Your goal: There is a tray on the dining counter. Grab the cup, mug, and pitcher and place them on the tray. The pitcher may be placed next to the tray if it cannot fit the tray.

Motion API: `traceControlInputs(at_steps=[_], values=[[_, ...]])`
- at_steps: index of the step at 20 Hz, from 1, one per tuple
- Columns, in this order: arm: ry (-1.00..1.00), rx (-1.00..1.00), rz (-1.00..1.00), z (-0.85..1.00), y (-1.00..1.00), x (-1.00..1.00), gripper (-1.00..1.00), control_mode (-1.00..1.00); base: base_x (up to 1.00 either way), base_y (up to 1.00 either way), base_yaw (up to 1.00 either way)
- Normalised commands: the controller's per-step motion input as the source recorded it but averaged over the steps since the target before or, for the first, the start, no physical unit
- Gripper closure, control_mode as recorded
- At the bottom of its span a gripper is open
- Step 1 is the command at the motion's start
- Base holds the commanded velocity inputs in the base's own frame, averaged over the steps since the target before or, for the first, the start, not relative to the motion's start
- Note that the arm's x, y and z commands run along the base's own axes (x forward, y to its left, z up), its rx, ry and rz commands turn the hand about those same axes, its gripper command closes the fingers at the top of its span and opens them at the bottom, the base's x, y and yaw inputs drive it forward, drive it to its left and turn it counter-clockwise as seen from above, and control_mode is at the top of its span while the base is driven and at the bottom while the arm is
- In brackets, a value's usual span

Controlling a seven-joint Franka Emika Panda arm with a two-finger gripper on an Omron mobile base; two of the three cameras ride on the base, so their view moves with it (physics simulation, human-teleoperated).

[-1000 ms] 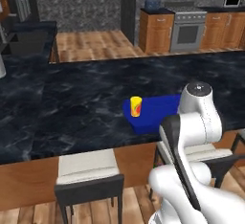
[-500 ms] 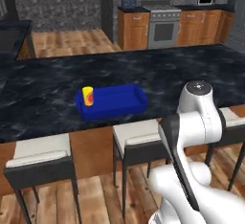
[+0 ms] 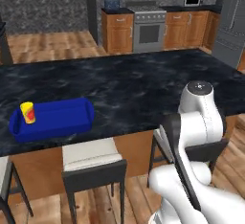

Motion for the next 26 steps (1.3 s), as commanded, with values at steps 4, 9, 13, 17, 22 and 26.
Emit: traceControlInputs(at_steps=[4,9,13,17,22,26], values=[[0.00,0.00,0.00,0.00,0.00,0.00,-1.00,1.00,0.36,-1.00,0.00],[0.00,0.00,0.00,0.00,0.00,0.00,-1.00,1.00,0.09,-1.00,0.00],[0.00,0.00,0.00,0.00,0.00,0.00,-1.00,1.00,0.15,-1.00,0.00],[0.00,0.00,0.00,0.00,0.00,0.00,-1.00,1.00,0.26,-1.00,0.00],[0.00,0.00,0.00,0.00,0.00,0.00,-1.00,1.00,0.25,-1.00,0.00],[0.00,0.00,0.00,0.00,0.00,0.00,-1.00,1.00,0.31,-1.00,0.00]])
